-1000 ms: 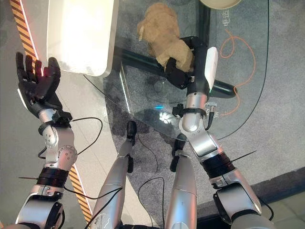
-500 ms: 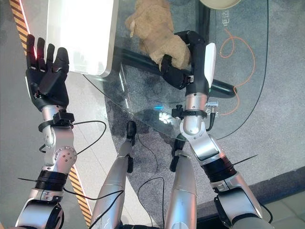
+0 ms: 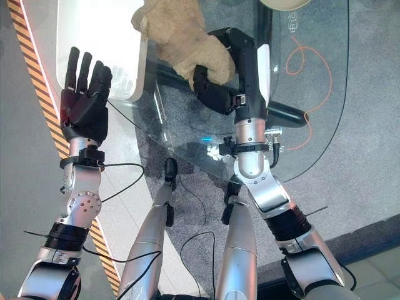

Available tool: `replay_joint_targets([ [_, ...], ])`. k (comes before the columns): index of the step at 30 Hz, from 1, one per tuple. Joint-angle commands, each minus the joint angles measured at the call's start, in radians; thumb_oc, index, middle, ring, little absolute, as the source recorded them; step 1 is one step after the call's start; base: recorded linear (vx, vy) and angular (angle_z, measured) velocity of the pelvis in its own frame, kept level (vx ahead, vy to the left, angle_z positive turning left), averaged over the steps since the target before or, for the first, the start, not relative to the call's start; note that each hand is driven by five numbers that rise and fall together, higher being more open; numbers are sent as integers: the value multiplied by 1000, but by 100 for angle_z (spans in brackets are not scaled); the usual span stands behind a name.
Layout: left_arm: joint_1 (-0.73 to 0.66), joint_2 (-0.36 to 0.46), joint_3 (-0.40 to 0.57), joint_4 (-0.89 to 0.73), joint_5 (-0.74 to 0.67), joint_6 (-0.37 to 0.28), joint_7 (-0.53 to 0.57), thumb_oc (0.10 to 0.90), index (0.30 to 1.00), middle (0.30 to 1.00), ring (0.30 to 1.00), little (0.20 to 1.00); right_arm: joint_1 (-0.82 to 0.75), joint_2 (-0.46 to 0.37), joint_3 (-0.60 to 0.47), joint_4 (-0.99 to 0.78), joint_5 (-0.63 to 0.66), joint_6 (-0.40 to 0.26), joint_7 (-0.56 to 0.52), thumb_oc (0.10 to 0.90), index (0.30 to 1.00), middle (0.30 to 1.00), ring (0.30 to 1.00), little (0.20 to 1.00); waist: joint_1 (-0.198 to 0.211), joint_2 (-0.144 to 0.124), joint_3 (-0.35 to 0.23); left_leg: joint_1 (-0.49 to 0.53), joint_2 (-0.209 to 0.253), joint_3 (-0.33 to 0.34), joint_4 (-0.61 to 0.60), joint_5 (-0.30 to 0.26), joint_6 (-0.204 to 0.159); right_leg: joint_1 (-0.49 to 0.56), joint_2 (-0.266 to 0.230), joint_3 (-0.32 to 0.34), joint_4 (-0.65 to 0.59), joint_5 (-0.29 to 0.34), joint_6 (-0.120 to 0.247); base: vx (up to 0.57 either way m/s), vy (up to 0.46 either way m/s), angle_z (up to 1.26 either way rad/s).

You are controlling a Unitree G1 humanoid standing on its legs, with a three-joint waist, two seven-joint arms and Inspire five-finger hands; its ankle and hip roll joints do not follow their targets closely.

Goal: Wipe the table with a cloth and put it in the basket.

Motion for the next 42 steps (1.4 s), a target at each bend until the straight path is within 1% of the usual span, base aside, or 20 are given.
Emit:
replay_joint_targets([
  [1, -50, 56, 8, -143, -22, -29, -60, 800, 900, 900, 900, 900, -136, -9, 1, -238, 14, -173, 23, 100, 300, 300, 300, 200, 3, -27, -28, -1, -31, 57, 134, -162, 35, 65, 34, 12, -204, 109, 29, 0, 0, 0],
  [5, -74, 54, -8, -152, -55, -2, -76, 800, 900, 900, 900, 900, -161, -15, 28, -249, 42, -154, 50, 100, 300, 300, 300, 200, 3, -28, -28, -1, -31, 58, 132, -159, 34, 67, 33, 12, -209, 112, 29, 0, 0, 0],
  [9, -81, 49, -25, -170, -95, 11, -113, 800, 900, 900, 900, 900, -168, -17, 50, -249, 52, -144, 68, 100, 300, 300, 300, 200, 4, -30, -28, 0, -32, 58, 126, -157, 35, 68, 33, 9, -214, 113, 29, 0, 0, 0],
  [12, -90, 40, -36, -182, -128, 32, -134, 800, 900, 900, 900, 900, -177, -13, 69, -246, 57, -138, 83, 100, 300, 300, 300, 200, 4, -33, -28, 0, -32, 58, 126, -158, 35, 67, 34, 8, -214, 115, 29, 0, 0, 0],
  [18, -108, 37, -61, -201, -143, 50, -146, 800, 900, 900, 900, 900, -191, -10, 101, -254, 60, -114, 111, 100, 300, 300, 300, 200, 3, -35, -28, -1, -34, 57, 124, -158, 35, 69, 33, 8, -222, 117, 29, 0, 0, 0],
  [23, -118, 40, -75, -213, -163, 74, -189, 800, 900, 900, 900, 900, -200, -19, 123, -248, 81, -89, 123, 100, 300, 300, 300, 200, 4, -35, -28, 3, -35, 59, 120, -156, 35, 73, 32, 7, -227, 120, 29, 0, 0, 0],
  [25, -115, 41, -81, -217, -172, 85, -224, 800, 900, 900, 900, 900, -197, -21, 132, -239, 84, -91, 125, 100, 300, 300, 300, 200, 5, -35, -28, 4, -35, 59, 117, -156, 34, 75, 30, 6, -232, 121, 29, 0, 0, 0],
  [28, -116, 42, -88, -223, -183, 95, -239, 800, 900, 900, 900, 900, -196, -23, 137, -234, 88, -92, 129, 100, 300, 300, 300, 200, 4, -36, -28, 4, -35, 59, 117, -156, 34, 75, 29, 6, -234, 123, 31, 0, 0, 0],
  [32, -122, 43, -106, -227, -191, 128, -278, 800, 900, 900, 900, 900, -200, -20, 152, -232, 88, -75, 139, 100, 300, 300, 300, 200, 2, -36, -28, 7, -36, 60, 114, -156, 36, 76, 30, 6, -237, 126, 30, 0, 0, 0],
  [36, -127, 49, -117, -237, -191, 150, -298, 800, 900, 900, 900, 900, -205, -25, 162, -230, 91, -76, 141, 100, 300, 300, 300, 200, 1, -35, -28, 4, -35, 62, 113, -156, 37, 73, 28, 7, -241, 128, 31, 0, 0, 0],
  [39, -134, 56, -125, -239, -191, 154, -294, 800, 900, 900, 900, 900, -207, -27, 166, -236, 93, -78, 148, 100, 300, 300, 300, 200, 0, -34, -28, 1, -36, 62, 115, -156, 38, 68, 29, 8, -239, 129, 31, 0, 0, 0],
  [42, -136, 55, -131, -236, -217, 167, -306, 800, 900, 900, 900, 900, -211, -25, 176, -240, 88, -72, 158, 100, 300, 300, 300, 200, -1, -34, -28, 1, -36, 61, 115, -155, 39, 67, 29, 9, -237, 130, 31, 0, 0, 0],
])
